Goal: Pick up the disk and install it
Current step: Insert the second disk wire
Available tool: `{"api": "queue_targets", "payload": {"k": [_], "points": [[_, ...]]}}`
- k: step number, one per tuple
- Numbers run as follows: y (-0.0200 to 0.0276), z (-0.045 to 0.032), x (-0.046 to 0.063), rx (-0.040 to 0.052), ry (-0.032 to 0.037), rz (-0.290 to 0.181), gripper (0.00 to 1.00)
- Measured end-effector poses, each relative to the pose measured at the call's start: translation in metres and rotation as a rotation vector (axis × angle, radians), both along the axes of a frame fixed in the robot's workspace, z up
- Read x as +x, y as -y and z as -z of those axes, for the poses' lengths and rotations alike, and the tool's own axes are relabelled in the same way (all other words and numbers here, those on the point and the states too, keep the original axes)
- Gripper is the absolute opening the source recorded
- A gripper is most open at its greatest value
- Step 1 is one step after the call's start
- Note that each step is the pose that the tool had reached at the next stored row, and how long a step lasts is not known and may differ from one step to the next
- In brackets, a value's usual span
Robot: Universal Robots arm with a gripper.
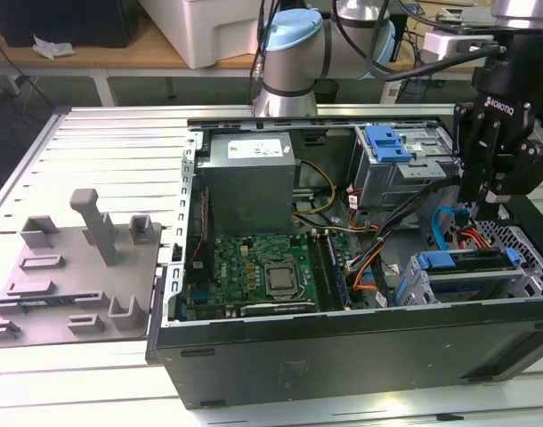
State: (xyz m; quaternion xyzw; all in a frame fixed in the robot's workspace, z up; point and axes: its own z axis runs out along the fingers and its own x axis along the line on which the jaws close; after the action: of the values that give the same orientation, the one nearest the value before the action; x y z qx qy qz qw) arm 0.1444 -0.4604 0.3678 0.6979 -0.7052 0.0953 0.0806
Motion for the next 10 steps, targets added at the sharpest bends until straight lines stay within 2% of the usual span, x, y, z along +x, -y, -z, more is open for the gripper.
{"api": "queue_targets", "payload": {"k": [7, 10], "points": [[0.0002, 0.0039, -0.0044, -0.0004, 0.0000, 0.000, 0.44], [0.0029, 0.0043, -0.0045, -0.0006, 0.0000, 0.000, 0.44]]}}
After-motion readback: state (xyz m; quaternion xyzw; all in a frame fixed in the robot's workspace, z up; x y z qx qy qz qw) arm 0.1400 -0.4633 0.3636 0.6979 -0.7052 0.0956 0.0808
